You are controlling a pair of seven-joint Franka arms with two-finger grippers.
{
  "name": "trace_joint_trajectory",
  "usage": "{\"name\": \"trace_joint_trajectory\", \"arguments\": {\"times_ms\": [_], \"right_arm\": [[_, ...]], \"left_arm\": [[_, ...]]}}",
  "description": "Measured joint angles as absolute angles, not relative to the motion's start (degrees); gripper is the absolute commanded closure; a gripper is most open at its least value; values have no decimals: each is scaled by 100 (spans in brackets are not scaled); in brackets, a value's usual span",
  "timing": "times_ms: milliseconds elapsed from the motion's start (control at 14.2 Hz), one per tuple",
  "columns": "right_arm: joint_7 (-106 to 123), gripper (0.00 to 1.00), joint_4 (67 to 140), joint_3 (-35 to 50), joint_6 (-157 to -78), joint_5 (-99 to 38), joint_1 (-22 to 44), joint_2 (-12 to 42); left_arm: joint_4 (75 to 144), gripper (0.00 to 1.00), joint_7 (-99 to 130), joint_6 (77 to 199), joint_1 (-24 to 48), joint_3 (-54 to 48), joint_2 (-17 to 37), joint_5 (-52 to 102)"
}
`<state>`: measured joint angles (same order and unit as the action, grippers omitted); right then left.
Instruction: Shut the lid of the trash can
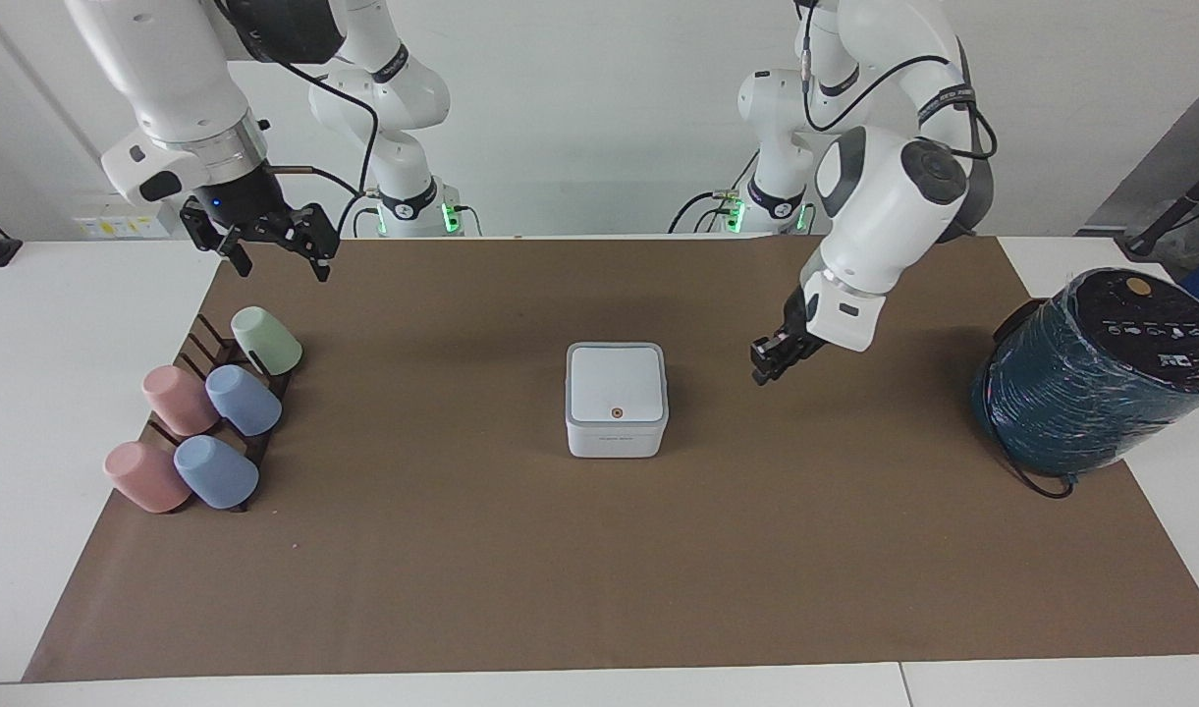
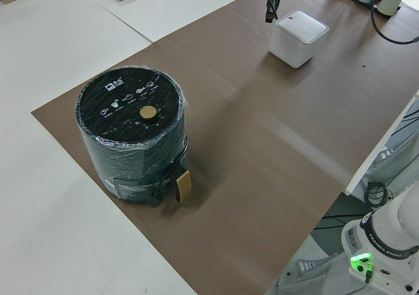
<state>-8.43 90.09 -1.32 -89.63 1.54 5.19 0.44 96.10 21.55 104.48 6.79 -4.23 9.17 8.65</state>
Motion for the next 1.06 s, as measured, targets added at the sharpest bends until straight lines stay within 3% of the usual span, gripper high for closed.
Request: {"name": "trace_joint_trajectory", "arguments": {"times_ms": [70, 141, 493, 1056], "right_arm": [[-872, 0, 9022, -129, -8968, 154, 554, 41], [-874, 0, 9027, -130, -8971, 154, 563, 41], [-874, 0, 9037, -134, -8977, 154, 561, 38], [-873, 0, 9040, -137, -8997, 154, 558, 37]], "left_arm": [[9598, 19, 1828, 10259, 514, -419, 810, 734], [9590, 0, 1576, 10108, 375, -415, 668, 634], [9578, 0, 1269, 9772, 257, -437, 53, 44], [9578, 0, 774, 9567, 258, -443, -114, -204]]}}
